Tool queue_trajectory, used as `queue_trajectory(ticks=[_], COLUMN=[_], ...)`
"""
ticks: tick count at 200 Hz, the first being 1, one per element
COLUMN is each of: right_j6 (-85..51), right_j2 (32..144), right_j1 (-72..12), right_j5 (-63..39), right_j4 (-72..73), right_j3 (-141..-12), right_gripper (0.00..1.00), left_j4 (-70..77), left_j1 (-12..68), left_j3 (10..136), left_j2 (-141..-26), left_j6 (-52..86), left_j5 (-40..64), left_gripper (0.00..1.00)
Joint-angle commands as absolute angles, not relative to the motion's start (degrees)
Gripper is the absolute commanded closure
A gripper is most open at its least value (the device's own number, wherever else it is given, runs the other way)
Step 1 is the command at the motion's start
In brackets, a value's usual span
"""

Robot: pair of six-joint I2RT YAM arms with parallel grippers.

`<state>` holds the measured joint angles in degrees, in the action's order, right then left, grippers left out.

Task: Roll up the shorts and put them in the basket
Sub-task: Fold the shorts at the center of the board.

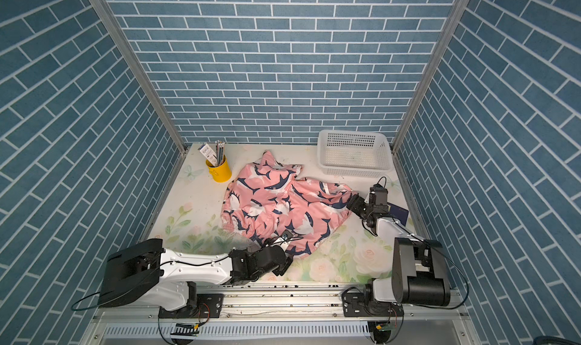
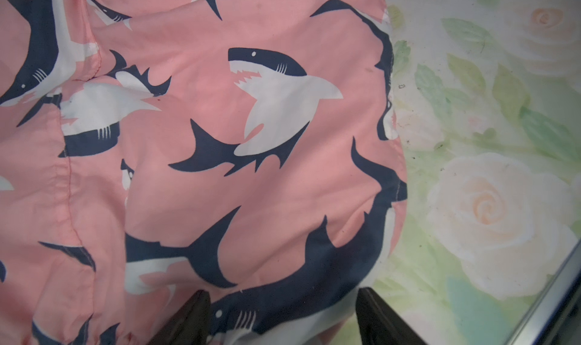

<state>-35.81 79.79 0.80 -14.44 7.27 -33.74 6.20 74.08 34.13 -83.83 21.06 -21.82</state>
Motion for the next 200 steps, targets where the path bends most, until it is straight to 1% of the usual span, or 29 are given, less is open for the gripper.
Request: queue_trajectory(ticks=[1,8,17,25,47,57,78,85,118,129,133,147,162,180,187,190,195,196,197,200], right_j6=[-37.4,-37.5,-37.5,-37.4,-37.2,-37.4,-38.1,-38.3,-39.2,-39.7,-39.8,-40.2,-40.3,-40.8,-40.9,-41.0,-41.0,-41.0,-41.0,-41.1], right_j2=[82.0,82.6,83.5,84.2,86.8,88.1,90.7,91.9,96.6,98.0,98.5,100.1,101.2,101.9,102.0,102.0,101.7,101.7,101.7,101.4], right_j1=[2.9,3.7,4.5,4.9,5.1,5.2,5.3,5.3,5.4,5.4,5.4,5.3,5.3,5.3,5.3,5.3,5.3,5.2,5.2,5.2], right_j5=[-16.4,-17.1,-17.9,-18.3,-18.8,-19.0,-19.6,-20.1,-22.0,-22.4,-22.8,-23.7,-23.8,-24.5,-24.7,-24.7,-24.8,-24.7,-24.7,-24.8], right_j4=[8.8,9.1,9.5,9.9,10.1,10.6,12.3,12.7,14.5,15.3,15.6,16.7,17.6,19.0,19.4,19.5,19.7,19.7,19.7,19.7], right_j3=[-34.4,-34.7,-35.5,-36.2,-38.8,-39.7,-40.8,-41.5,-43.0,-43.2,-43.2,-43.1,-42.7,-42.4,-42.4,-42.4,-42.3,-42.3,-42.3,-42.3], right_gripper=[0.25,0.27,0.28,0.29,0.3,0.3,0.31,0.33,0.34,0.34,0.36,0.42,0.5,0.65,0.75,0.77,0.82,0.85,0.85,0.91], left_j4=[5.8,6.0,6.4,6.9,7.2,6.8,6.3,6.6,7.5,7.9,8.1,9.3,9.5,8.6,8.0,7.7,6.9,6.8,6.6,6.1], left_j1=[74.7,74.7,74.8,75.1,75.7,76.2,77.2,77.5,77.9,77.9,77.8,77.9,77.9,77.9,77.8,77.9,77.8,77.8,77.8,77.8], left_j3=[33.5,33.6,33.9,34.0,34.7,35.1,35.3,35.0,35.3,35.6,35.6,35.5,35.4,35.5,35.6,35.7,35.7,35.7,35.8,35.8], left_j2=[-83.9,-84.4,-85.1,-85.8,-87.6,-88.3,-88.7,-88.7,-90.0,-90.7,-91.0,-91.4,-91.5,-91.1,-90.8,-90.6,-90.2,-90.1,-90.0,-89.7], left_j6=[20.0,19.8,19.7,19.6,19.3,19.3,19.3,19.5,19.7,19.5,19.5,19.8,19.9,19.6,19.6,19.6,19.6,19.5,19.6,19.5], left_j5=[-21.7,-21.3,-21.0,-20.9,-20.6,-20.7,-21.0,-21.0,-21.4,-21.6,-21.6,-21.8,-21.9,-22.3,-22.7,-22.7,-23.0,-22.9,-22.9,-23.2], left_gripper=[0.35,0.39,0.4,0.39,0.31,0.29,0.28,0.28,0.31,0.34,0.36,0.45,0.58,0.75,0.82,0.85,0.89,0.9,0.91,0.93])
